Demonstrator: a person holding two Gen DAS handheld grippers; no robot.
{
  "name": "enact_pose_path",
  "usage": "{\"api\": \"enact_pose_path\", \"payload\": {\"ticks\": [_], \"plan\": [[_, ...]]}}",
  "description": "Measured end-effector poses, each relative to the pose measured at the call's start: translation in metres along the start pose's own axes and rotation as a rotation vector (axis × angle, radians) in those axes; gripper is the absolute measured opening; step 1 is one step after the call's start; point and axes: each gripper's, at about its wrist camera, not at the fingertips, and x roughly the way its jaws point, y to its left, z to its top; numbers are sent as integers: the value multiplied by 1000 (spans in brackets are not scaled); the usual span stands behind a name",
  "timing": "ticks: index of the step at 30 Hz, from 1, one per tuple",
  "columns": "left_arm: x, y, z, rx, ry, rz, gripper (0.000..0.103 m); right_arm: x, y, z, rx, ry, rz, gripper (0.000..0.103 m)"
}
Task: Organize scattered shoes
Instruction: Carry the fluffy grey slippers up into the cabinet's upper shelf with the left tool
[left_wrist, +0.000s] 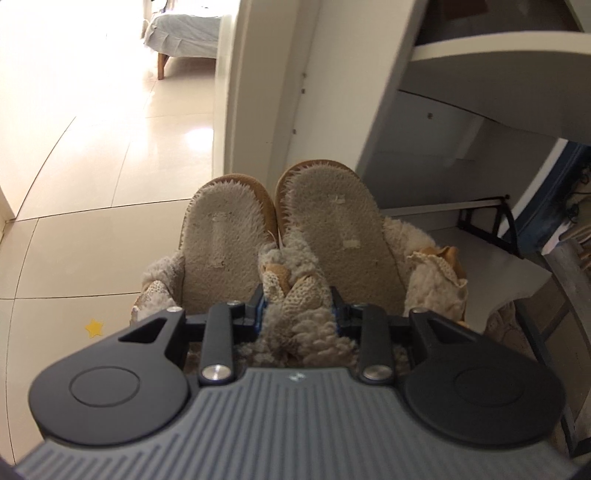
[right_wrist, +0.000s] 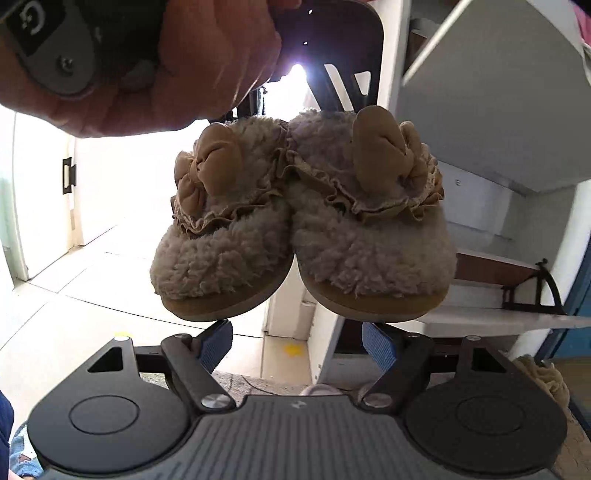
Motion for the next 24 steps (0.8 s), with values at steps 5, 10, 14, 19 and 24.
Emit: {"api": "enact_pose_path", "payload": {"ticks": [5,10,14,19,24], "plan": [[0,-17,-1,21,4,-22,30,0,-11,1,14,-2,-23,80],[1,-33,-2,42,7,-43,30,-18,-23,-1,25,-4,-50,80],[1,-49,-3,62,11,-64,30,-25,-38,-5,39,-3,-78,80],[6,-77,-8,93,22,-88,30,-30,-63,-9,54,17,-83,80],[14,-105,-13,123,41,-105,30,-31,-89,-14,79,42,-88,80]]}}
